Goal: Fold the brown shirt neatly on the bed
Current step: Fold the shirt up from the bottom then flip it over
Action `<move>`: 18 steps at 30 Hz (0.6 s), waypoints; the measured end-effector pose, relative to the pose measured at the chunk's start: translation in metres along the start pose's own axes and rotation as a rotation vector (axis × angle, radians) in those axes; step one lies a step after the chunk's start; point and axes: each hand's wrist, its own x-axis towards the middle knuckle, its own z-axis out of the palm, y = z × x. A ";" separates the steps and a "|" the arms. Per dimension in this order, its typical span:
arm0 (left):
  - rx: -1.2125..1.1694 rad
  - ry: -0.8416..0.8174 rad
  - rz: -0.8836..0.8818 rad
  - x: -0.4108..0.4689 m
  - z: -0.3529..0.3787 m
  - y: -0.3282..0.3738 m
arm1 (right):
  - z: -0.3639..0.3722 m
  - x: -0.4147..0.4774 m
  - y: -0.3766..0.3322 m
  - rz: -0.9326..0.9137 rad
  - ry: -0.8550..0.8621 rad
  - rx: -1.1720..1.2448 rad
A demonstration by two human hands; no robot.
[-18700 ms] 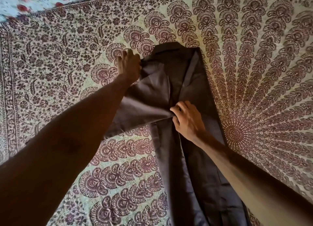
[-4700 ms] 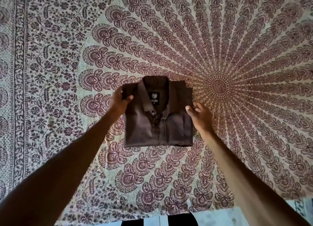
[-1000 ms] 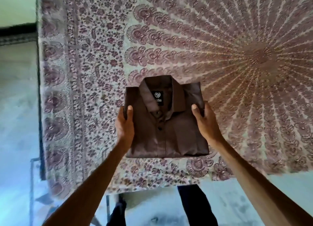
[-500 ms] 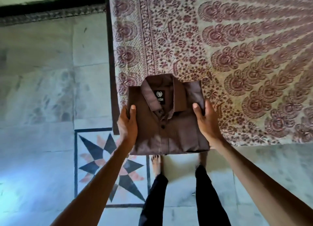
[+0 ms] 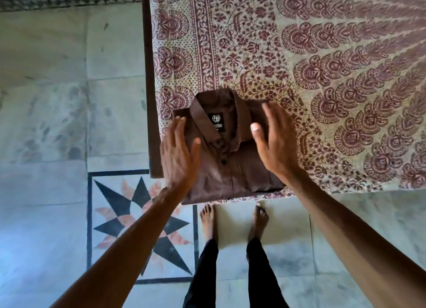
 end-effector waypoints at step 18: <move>0.210 -0.235 0.063 -0.043 0.016 0.007 | 0.006 -0.058 -0.015 0.037 -0.321 -0.196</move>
